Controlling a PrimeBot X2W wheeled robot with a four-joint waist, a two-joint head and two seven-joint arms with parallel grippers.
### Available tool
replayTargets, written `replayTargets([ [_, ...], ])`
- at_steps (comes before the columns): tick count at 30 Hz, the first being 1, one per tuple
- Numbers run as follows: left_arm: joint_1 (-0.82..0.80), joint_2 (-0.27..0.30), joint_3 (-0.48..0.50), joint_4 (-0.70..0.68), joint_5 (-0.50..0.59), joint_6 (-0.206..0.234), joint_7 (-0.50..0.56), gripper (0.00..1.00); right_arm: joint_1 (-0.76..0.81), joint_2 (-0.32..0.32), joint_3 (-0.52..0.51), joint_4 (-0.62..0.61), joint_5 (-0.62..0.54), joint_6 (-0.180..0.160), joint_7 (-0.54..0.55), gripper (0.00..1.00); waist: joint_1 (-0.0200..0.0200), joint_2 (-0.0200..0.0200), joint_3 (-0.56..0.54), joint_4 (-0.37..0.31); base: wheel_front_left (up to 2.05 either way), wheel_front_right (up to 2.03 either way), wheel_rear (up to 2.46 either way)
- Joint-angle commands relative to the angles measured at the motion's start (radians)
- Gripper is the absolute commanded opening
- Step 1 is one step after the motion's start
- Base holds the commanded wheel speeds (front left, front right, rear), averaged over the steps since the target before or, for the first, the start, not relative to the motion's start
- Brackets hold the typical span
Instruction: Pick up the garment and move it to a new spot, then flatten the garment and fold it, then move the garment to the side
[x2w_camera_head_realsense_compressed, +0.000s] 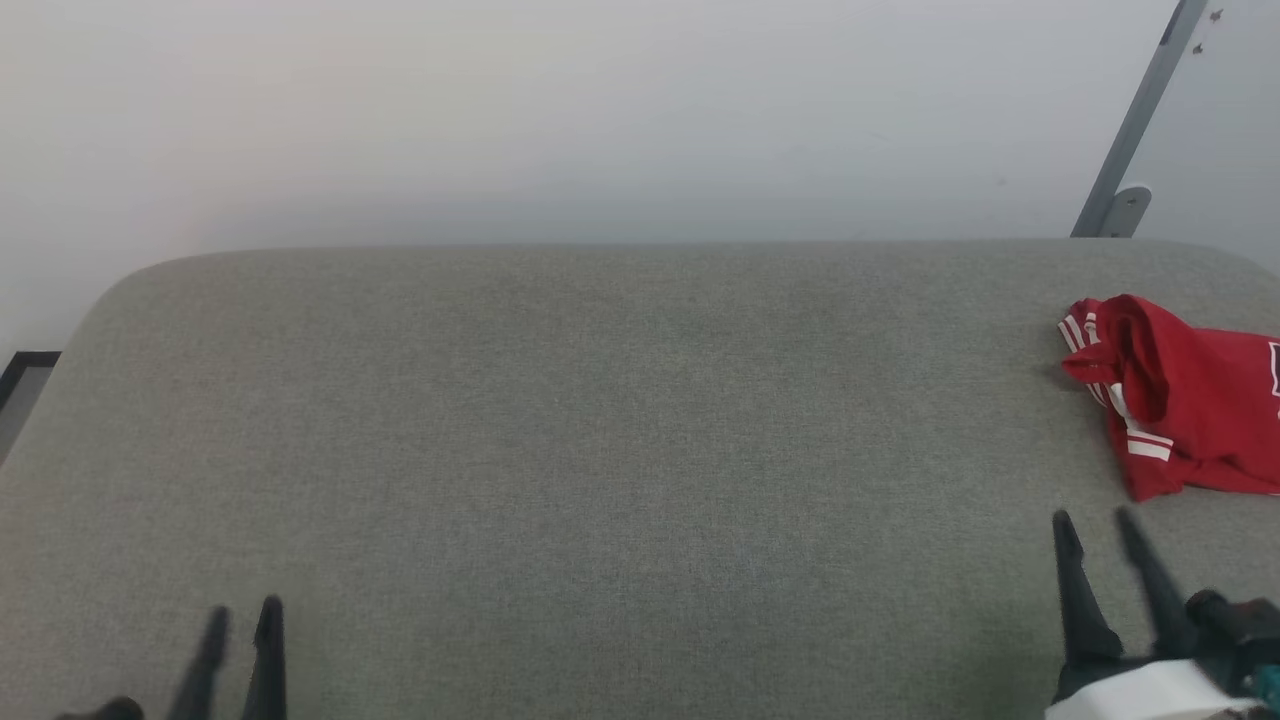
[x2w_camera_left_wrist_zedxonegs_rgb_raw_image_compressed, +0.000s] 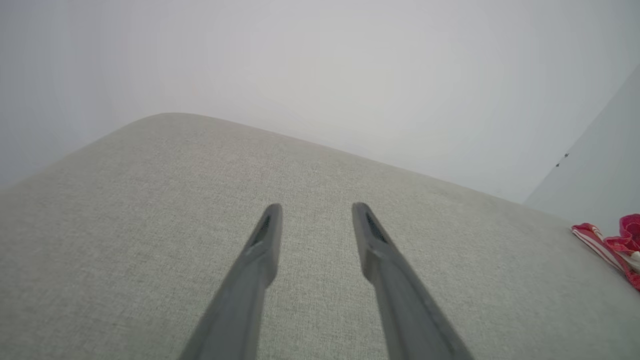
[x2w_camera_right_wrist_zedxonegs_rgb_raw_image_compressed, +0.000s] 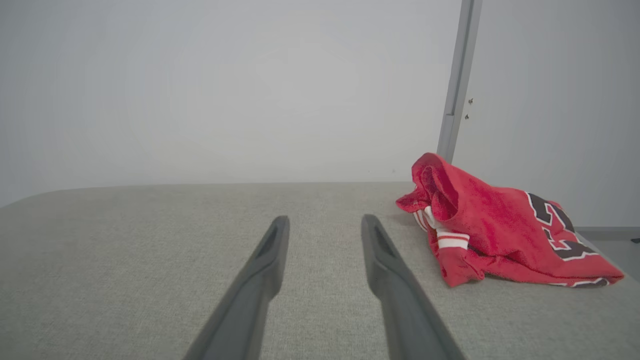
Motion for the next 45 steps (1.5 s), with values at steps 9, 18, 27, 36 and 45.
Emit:
replayTargets([
  [9, -0.012, -0.038, -0.005, 0.043, -0.067, 0.000, 0.026, 0.00, 0.005, 0.018, 0.001, 0.045, 0.086, 0.000, 0.027, 0.00, 0.0000, -0.0001, 0.001, -0.001, 0.00, 0.00, 0.00],
  [18, -0.051, -0.057, 0.006, 0.057, -0.193, 0.000, 0.068, 0.00, -0.018, 0.026, -0.002, 0.048, 0.251, 0.000, 0.070, 0.00, 0.0000, -0.0001, 0.004, -0.004, 0.00, 0.00, 0.00],
  [27, -0.085, -0.074, 0.016, 0.067, -0.307, 0.000, 0.106, 0.00, -0.039, 0.034, -0.006, 0.053, 0.400, 0.000, 0.108, 0.00, 0.0000, -0.0001, 0.006, -0.006, 0.00, 0.00, 0.00],
  [36, -0.118, -0.092, 0.027, 0.077, -0.420, -0.001, 0.145, 0.00, -0.060, 0.042, -0.009, 0.057, 0.548, 0.000, 0.148, 0.00, 0.0000, -0.0001, 0.009, -0.009, 0.00, 0.00, 0.00],
  [45, -0.143, -0.106, 0.035, 0.085, -0.502, -0.001, 0.173, 0.00, -0.076, 0.048, -0.012, 0.061, 0.655, 0.000, 0.177, 0.00, 0.0000, -0.0001, 0.011, -0.011, 0.00, 0.00, 0.00],
])
